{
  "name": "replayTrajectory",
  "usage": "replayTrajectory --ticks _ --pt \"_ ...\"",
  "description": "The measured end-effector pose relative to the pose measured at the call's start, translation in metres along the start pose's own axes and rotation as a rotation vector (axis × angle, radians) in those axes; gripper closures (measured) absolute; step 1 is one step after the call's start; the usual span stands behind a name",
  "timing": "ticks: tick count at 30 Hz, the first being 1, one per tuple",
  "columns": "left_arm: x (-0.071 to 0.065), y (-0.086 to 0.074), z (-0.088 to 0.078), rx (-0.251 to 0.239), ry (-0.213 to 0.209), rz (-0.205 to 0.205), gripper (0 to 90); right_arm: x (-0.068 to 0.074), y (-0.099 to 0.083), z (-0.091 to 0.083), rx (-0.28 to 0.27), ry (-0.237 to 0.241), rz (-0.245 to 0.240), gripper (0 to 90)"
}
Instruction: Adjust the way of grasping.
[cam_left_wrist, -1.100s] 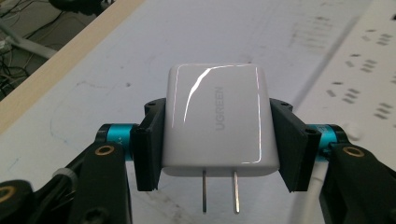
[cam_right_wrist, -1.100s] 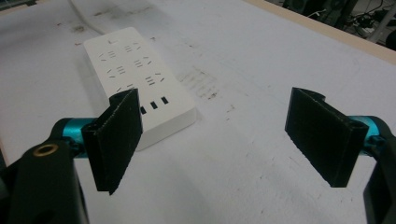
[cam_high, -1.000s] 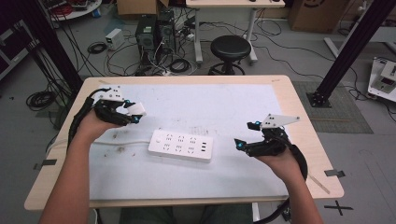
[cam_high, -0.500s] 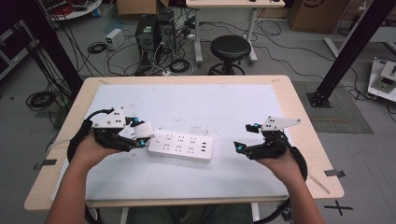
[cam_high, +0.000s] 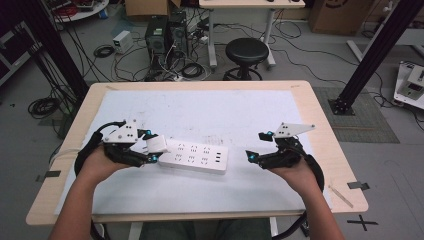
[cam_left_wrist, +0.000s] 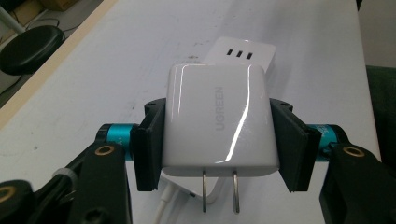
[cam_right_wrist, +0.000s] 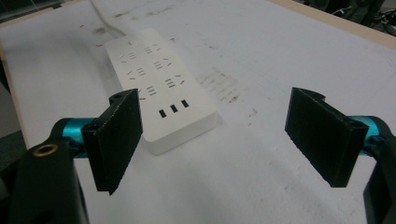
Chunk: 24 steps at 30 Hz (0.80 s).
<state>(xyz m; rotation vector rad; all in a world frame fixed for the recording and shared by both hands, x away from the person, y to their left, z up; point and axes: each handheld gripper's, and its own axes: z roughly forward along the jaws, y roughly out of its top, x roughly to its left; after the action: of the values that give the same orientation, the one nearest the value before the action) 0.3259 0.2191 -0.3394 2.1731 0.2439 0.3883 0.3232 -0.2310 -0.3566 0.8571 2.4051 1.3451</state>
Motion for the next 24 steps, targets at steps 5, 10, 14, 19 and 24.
replayTrajectory --ticks 5,10,14,19,24 --pt "-0.013 0.004 0.008 -0.014 -0.023 0.043 42.4 0.01 0.002 0.007 0.007 0.031 -0.003 19.3" --pt "-0.032 0.009 0.022 -0.034 -0.018 0.103 42.5 0.023 0.003 0.017 0.002 0.087 0.026 19.3" --pt "-0.048 0.015 0.034 -0.052 0.002 0.153 42.5 0.034 0.002 0.027 -0.015 0.148 0.09 19.3" --pt "-0.068 0.019 0.048 -0.079 0.035 0.209 42.5 0.046 0.001 0.039 -0.028 0.223 0.16 19.3" --pt "-0.084 0.02 0.06 -0.1 0.08 0.267 42.5 0.056 -0.002 0.049 -0.024 0.309 0.221 19.3"
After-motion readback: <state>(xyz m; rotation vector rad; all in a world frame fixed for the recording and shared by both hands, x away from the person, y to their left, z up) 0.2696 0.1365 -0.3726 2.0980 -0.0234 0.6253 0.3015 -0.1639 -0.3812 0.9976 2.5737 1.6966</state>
